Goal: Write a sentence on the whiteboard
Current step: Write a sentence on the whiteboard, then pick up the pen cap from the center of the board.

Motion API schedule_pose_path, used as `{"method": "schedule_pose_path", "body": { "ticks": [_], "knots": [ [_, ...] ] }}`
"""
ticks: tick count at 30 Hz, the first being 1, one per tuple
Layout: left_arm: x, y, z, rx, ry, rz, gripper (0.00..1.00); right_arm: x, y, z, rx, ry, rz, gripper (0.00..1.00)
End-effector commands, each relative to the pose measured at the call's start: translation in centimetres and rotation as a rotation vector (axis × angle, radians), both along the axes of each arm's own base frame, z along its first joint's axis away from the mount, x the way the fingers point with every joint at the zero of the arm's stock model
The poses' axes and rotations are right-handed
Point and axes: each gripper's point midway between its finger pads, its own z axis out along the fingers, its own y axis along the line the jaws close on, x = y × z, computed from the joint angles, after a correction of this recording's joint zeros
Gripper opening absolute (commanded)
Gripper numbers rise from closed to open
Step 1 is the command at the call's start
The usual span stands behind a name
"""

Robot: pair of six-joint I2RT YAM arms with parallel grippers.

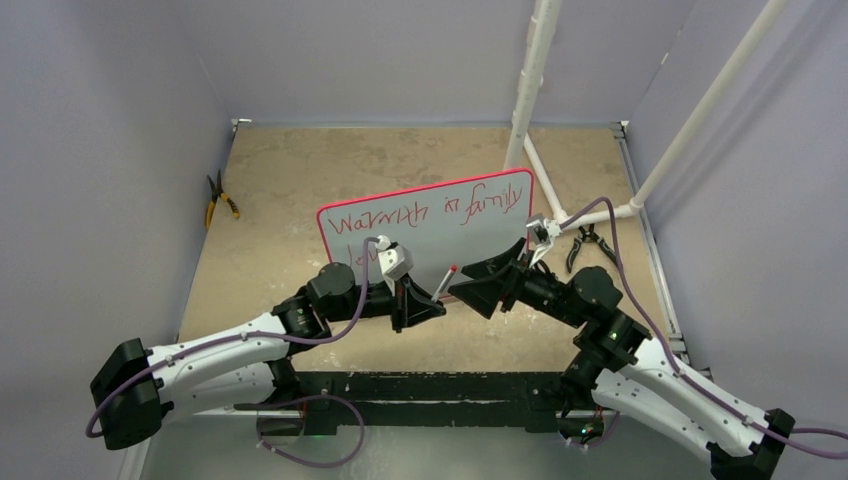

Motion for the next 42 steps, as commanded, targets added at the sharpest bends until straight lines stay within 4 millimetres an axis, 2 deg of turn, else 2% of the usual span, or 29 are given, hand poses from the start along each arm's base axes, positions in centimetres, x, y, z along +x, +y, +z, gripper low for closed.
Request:
{"method": "schedule_pose_path", "body": {
  "ticks": [1, 4, 6, 11, 15, 16, 19, 20, 21, 23, 24, 25, 28, 31, 33, 37, 41, 42],
  "knots": [
    [-0.4, -0.6, 1.3, -0.061, -0.005, -0.036, 0.0, 0.0, 1.1, 0.2, 0.013, -0.018, 0.042, 0.8],
    [-0.7, -0.8, 1.6, -0.069, -0.005, -0.054, 0.0, 0.4, 1.3, 0.0, 0.013, -0.019, 0.035, 0.74],
    [-0.8, -0.7, 1.7, -0.077, -0.003, -0.055, 0.0, 0.6, 1.4, 0.1, 0.018, -0.017, 0.027, 0.64],
    [-0.7, -0.8, 1.9, -0.082, 0.0, -0.055, 0.0, 0.7, 1.8, -0.6, 0.007, -0.021, 0.037, 0.45],
    [-0.7, -1.2, 1.7, -0.071, 0.009, -0.066, 0.0, 0.6, 2.1, -0.6, 0.007, -0.037, 0.054, 0.4],
    [-0.5, -1.3, 1.7, -0.072, 0.01, -0.061, 0.0, 0.6, 2.1, -0.6, 0.002, -0.04, 0.058, 0.33],
    [-0.2, -1.6, 1.6, -0.069, 0.019, -0.049, 0.0, 0.9, 1.8, -0.5, -0.009, -0.049, 0.034, 0.01],
    [0.0, -1.7, 1.5, -0.065, 0.025, -0.041, 0.1, 1.2, 1.5, -0.3, -0.015, -0.055, 0.009, 0.0],
    [0.3, -1.8, 1.4, -0.059, 0.029, -0.03, 0.27, 1.7, 1.0, -0.1, -0.031, -0.062, -0.029, 0.0],
    [0.9, -1.8, 0.8, -0.034, 0.036, 0.0, 0.52, 3.0, -0.4, 1.0, -0.084, -0.091, -0.132, 0.0],
    [1.2, -1.7, 0.6, -0.022, 0.038, 0.017, 0.6, 3.7, -1.3, 1.3, -0.129, -0.098, -0.189, 0.0],
    [1.5, -1.7, 0.1, -0.009, 0.042, 0.036, 0.64, 4.3, -2.3, 1.9, -0.171, -0.108, -0.245, 0.0],
    [2.7, -1.7, -1.3, 0.033, 0.064, 0.106, 0.66, 5.8, -5.7, 2.5, -0.295, -0.089, -0.416, 0.0],
    [3.2, -2.6, -2.8, 0.074, 0.093, 0.152, 0.66, 6.1, -8.1, 2.4, -0.388, -0.067, -0.503, 0.0],
    [3.2, -3.8, -3.7, 0.106, 0.101, 0.182, 0.64, 6.3, -9.9, 2.4, -0.421, -0.021, -0.584, 0.0],
    [3.3, -6.8, -5.5, 0.147, 0.131, 0.262, 0.61, 6.6, -13.3, 4.0, -0.405, 0.022, -0.751, 0.0],
    [3.2, -9.8, -7.1, 0.162, 0.145, 0.3, 0.61, 7.2, -16.8, 3.2, -0.405, 0.098, -0.949, 0.0],
    [3.0, -10.4, -8.2, 0.191, 0.146, 0.305, 0.61, 7.3, -17.4, 2.9, -0.415, 0.106, -0.99, 0.0]
  ]
}}
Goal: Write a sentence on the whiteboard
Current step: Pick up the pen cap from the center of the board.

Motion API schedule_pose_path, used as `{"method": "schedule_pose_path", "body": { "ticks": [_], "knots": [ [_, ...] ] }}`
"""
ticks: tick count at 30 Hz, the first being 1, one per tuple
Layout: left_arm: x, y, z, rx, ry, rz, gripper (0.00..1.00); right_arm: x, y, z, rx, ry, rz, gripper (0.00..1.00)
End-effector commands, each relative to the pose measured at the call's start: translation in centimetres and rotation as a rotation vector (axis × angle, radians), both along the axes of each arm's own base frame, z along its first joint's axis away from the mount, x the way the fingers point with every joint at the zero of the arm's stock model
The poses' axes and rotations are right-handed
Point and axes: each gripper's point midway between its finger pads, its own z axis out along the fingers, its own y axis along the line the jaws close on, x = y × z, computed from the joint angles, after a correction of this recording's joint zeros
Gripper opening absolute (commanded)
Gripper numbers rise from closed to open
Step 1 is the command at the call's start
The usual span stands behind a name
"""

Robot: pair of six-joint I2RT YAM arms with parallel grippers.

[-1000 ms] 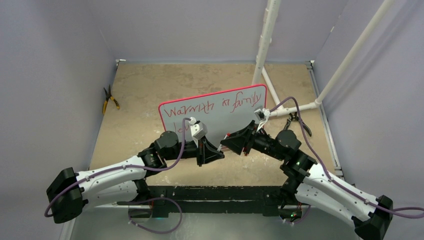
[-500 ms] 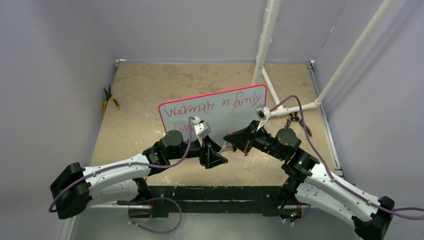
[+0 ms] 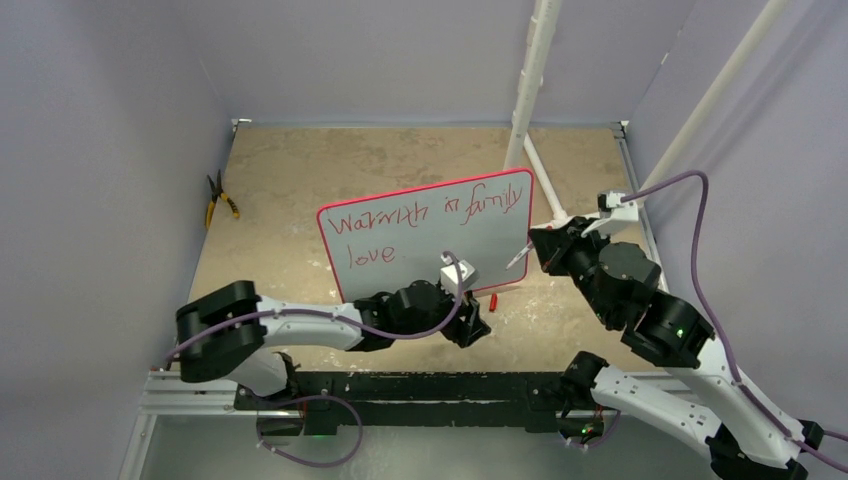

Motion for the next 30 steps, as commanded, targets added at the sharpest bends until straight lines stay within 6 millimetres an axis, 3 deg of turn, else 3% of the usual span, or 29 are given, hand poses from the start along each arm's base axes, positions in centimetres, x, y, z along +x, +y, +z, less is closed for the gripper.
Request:
{"method": "schedule_pose_path", "body": {
  "ticks": [1, 5, 11, 16, 30],
  "knots": [
    [1.8, -4.0, 0.3, -0.025, -0.026, 0.117, 0.61, 0.8, -5.2, -1.1, -0.05, 0.042, -0.292, 0.0],
    [2.2, -6.3, -1.9, 0.043, -0.029, 0.159, 0.6, 1.5, -6.8, -1.8, -0.111, 0.057, -0.41, 0.0],
    [4.4, -6.6, -5.1, 0.185, -0.056, 0.289, 0.55, 1.3, -8.3, -1.0, -0.069, 0.025, -0.489, 0.0],
    [5.7, -5.9, -6.7, 0.266, -0.098, 0.368, 0.52, 1.1, -8.6, -0.1, -0.041, -0.011, -0.486, 0.0],
    [7.1, -6.1, -8.9, 0.379, -0.147, 0.403, 0.4, 1.3, -8.1, -0.3, -0.032, -0.019, -0.466, 0.0]
  ]
}}
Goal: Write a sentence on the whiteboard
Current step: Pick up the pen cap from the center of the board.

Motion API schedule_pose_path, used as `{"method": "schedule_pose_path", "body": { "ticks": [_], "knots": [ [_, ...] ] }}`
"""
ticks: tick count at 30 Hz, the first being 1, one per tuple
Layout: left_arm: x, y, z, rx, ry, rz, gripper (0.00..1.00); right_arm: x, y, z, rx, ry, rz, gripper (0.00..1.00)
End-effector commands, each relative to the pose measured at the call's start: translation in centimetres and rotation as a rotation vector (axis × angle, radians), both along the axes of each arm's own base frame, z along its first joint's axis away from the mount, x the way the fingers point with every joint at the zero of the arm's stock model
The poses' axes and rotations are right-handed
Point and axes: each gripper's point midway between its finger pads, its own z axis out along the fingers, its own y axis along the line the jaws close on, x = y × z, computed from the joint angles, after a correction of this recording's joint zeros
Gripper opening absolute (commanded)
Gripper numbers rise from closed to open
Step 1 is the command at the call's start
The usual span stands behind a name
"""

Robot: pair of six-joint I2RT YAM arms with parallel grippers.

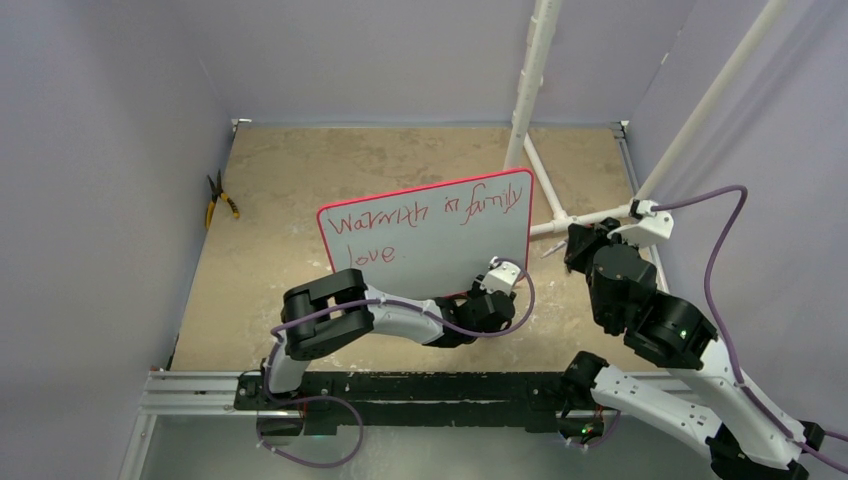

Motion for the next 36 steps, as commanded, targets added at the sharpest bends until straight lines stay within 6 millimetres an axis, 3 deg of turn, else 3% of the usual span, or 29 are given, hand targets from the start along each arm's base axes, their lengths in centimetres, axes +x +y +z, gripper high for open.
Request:
{"method": "schedule_pose_path", "body": {
  "ticks": [1, 11, 16, 20, 23, 28, 36],
  "knots": [
    [0.6, -0.7, 0.5, 0.002, -0.028, 0.018, 0.38, 0.3, 0.0, 0.7, 0.016, -0.032, -0.012, 0.0],
    [0.6, -0.4, -1.1, 0.023, 0.0, 0.026, 0.22, 0.2, 0.4, 1.2, 0.034, -0.053, 0.019, 0.0],
    [0.2, 1.1, -2.1, 0.042, 0.018, 0.041, 0.0, 0.0, 0.6, 2.0, 0.053, -0.089, 0.057, 0.0],
    [-0.6, 1.7, -1.7, 0.014, 0.011, -0.014, 0.0, -0.4, 1.0, 2.4, 0.055, -0.114, 0.113, 0.0],
    [-1.5, 2.2, -0.2, -0.059, -0.011, -0.076, 0.0, -0.9, 1.4, 2.9, 0.066, -0.137, 0.164, 0.0],
    [-3.8, 2.6, 4.9, -0.233, -0.091, -0.262, 0.0, -1.6, 2.5, 3.9, 0.108, -0.174, 0.253, 0.0],
    [-7.4, 6.0, 11.2, -0.417, -0.187, -0.449, 0.0, -3.3, 6.7, 3.2, 0.209, -0.178, 0.494, 0.0]
  ]
}}
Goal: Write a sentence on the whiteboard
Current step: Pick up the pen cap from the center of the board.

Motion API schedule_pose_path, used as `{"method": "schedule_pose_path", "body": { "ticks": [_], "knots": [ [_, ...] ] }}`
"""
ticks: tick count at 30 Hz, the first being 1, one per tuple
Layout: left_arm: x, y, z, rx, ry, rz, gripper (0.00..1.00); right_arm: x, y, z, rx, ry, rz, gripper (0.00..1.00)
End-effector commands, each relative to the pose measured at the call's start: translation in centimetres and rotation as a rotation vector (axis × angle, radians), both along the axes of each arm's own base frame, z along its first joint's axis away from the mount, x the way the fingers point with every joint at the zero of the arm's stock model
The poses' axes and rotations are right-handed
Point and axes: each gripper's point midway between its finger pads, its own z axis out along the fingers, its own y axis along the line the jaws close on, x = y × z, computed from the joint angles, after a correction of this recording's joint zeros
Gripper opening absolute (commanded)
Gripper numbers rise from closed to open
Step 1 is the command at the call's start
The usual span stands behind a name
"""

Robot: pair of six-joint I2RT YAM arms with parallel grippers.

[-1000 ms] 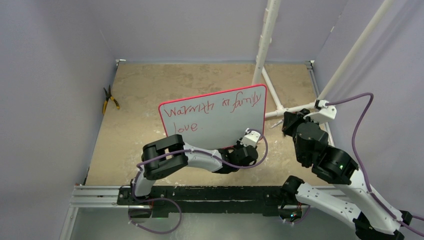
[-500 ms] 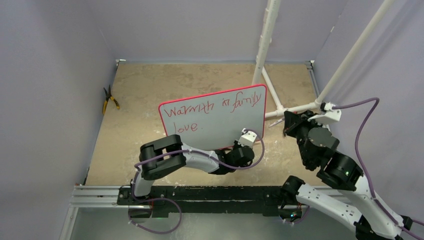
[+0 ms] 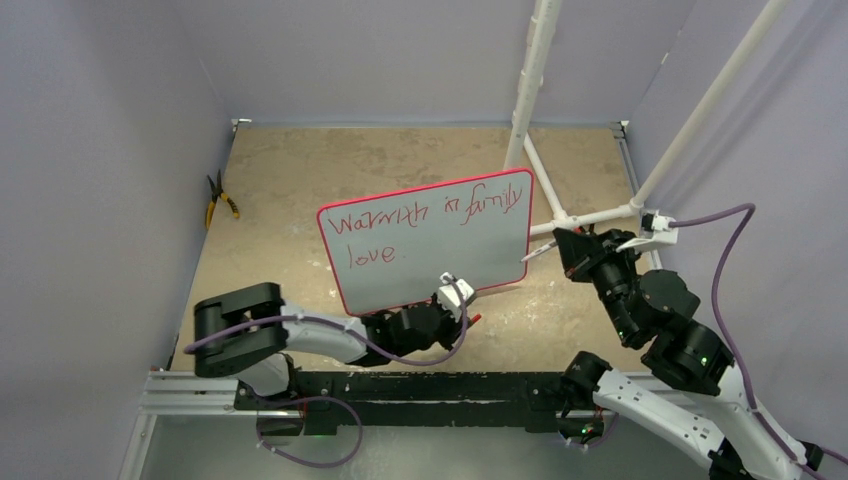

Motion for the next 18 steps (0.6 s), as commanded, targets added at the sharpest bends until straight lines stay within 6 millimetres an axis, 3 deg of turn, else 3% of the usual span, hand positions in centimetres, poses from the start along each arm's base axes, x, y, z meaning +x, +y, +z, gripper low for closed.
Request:
{"method": "schedule_pose_path", "body": {
  "ticks": [1, 8, 12, 18],
  "knots": [
    [-2.3, 0.2, 6.8, -0.223, -0.095, -0.147, 0.0, -1.3, 3.4, 0.3, 0.074, -0.027, 0.191, 0.0],
    [-4.9, 1.5, 7.4, -0.265, -0.072, -0.27, 0.0, -2.5, 7.4, -1.4, 0.144, 0.032, 0.377, 0.0],
    [-4.5, 3.3, 8.7, -0.362, -0.086, -0.21, 0.0, -2.3, 7.8, -4.0, 0.13, 0.144, 0.359, 0.0],
    [-4.6, 5.6, 11.1, -0.521, -0.099, -0.162, 0.0, -2.9, 9.1, -5.1, 0.172, 0.183, 0.422, 0.0]
  ]
}}
